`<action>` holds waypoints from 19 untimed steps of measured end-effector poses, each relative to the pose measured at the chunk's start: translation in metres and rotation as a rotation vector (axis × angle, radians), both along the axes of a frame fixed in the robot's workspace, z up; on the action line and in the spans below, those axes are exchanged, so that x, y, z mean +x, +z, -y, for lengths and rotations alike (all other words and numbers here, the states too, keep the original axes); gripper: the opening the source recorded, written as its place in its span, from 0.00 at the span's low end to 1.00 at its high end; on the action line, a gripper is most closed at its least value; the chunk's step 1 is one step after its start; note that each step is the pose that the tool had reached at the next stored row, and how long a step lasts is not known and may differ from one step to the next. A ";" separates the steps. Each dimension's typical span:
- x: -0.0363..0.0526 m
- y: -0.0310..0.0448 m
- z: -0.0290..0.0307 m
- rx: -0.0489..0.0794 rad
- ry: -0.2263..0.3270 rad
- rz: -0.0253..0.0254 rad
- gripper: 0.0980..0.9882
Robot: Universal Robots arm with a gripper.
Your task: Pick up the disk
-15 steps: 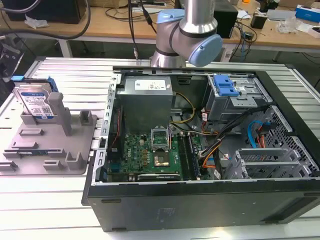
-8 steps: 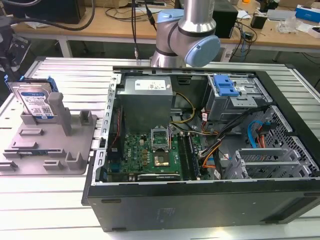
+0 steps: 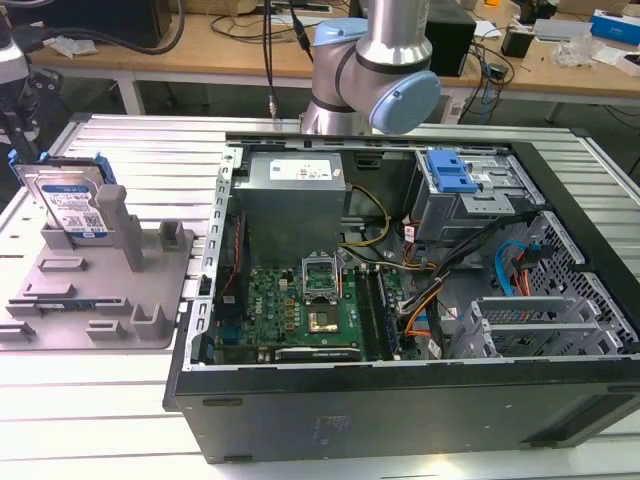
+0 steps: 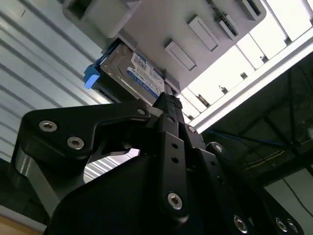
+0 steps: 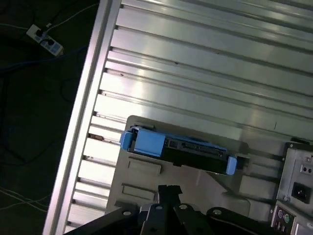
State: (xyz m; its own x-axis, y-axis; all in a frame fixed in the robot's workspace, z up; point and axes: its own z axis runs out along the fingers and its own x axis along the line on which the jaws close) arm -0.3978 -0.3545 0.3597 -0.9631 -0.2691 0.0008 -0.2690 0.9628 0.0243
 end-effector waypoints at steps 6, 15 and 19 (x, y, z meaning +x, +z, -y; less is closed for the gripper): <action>0.0000 0.0000 0.0000 0.000 0.161 -0.0001 0.01; 0.0001 0.0000 0.0001 0.000 0.418 0.0000 0.43; 0.0000 0.0000 0.0000 0.000 0.523 0.0000 0.43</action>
